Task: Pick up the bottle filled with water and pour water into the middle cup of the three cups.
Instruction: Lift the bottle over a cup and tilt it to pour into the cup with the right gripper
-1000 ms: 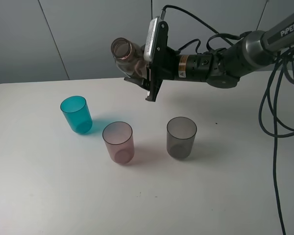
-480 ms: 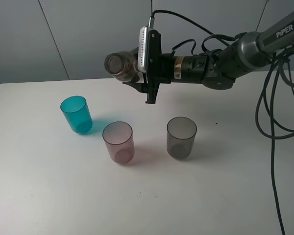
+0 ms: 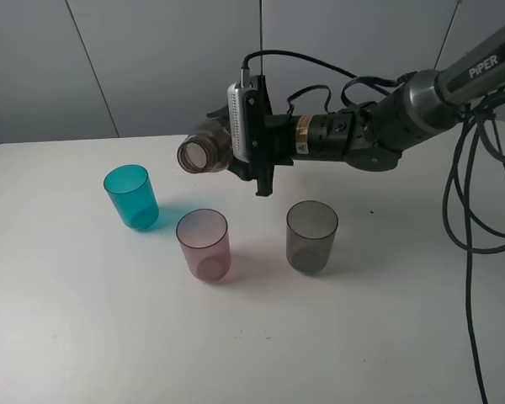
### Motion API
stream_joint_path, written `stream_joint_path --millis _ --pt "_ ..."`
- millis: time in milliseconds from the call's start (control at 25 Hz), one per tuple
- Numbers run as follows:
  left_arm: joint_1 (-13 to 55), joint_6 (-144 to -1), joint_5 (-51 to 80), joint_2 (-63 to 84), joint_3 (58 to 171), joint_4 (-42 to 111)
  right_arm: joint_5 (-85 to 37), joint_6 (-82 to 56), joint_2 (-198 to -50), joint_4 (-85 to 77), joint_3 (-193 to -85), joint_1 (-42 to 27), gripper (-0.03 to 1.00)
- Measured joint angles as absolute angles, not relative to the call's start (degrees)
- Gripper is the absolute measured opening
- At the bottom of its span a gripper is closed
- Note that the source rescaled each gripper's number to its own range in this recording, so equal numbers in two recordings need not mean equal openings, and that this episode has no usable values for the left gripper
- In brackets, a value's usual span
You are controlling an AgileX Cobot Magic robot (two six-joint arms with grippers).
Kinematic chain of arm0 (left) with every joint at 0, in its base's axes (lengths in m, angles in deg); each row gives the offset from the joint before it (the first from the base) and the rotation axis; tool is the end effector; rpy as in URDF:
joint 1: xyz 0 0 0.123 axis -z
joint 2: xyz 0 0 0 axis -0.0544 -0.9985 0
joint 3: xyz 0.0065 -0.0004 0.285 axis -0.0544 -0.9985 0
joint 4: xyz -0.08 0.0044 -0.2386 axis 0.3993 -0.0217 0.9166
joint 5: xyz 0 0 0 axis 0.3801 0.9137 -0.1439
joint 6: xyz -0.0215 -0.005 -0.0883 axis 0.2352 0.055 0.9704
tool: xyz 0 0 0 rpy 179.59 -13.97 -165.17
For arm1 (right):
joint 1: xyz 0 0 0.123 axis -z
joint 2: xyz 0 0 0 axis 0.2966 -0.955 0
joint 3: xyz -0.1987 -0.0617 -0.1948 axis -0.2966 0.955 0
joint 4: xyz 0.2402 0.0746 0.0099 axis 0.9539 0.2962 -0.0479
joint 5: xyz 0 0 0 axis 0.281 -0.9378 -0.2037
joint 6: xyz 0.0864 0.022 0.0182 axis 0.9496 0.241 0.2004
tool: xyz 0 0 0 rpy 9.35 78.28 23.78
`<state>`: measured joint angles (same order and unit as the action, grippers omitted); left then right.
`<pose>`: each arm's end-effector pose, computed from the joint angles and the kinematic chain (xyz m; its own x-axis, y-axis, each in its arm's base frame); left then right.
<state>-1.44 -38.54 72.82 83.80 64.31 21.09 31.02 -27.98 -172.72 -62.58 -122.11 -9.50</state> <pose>-0.0078 0.0002 0.2785 -0.4604 0.0196 -0.8875 0.0320 0.9995 0.0055 0.3522 0.2341 0.1279 0.7605 -0.5307 -0.3742 -0.4711 -0.0543 -0.8804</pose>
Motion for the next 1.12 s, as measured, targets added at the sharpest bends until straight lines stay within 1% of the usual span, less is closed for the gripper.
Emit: stream_joint_path --millis 160,360,720,1120 --pt "-1.4 -38.2 72.8 83.8 64.3 21.1 30.9 -30.5 -172.7 -60.4 -121.7 -10.3 0.00" --pt "-1.4 -38.5 72.8 83.8 64.3 21.1 30.9 -39.3 -172.7 -53.9 -121.7 -12.2 0.00" --pt "-1.4 -38.5 72.8 83.8 64.3 21.1 29.0 -47.5 -172.7 -52.6 -121.7 -12.5 0.00" --pt "-1.4 -38.2 72.8 83.8 64.3 21.1 28.0 -49.7 -172.7 -53.3 -121.7 -12.5 0.00"
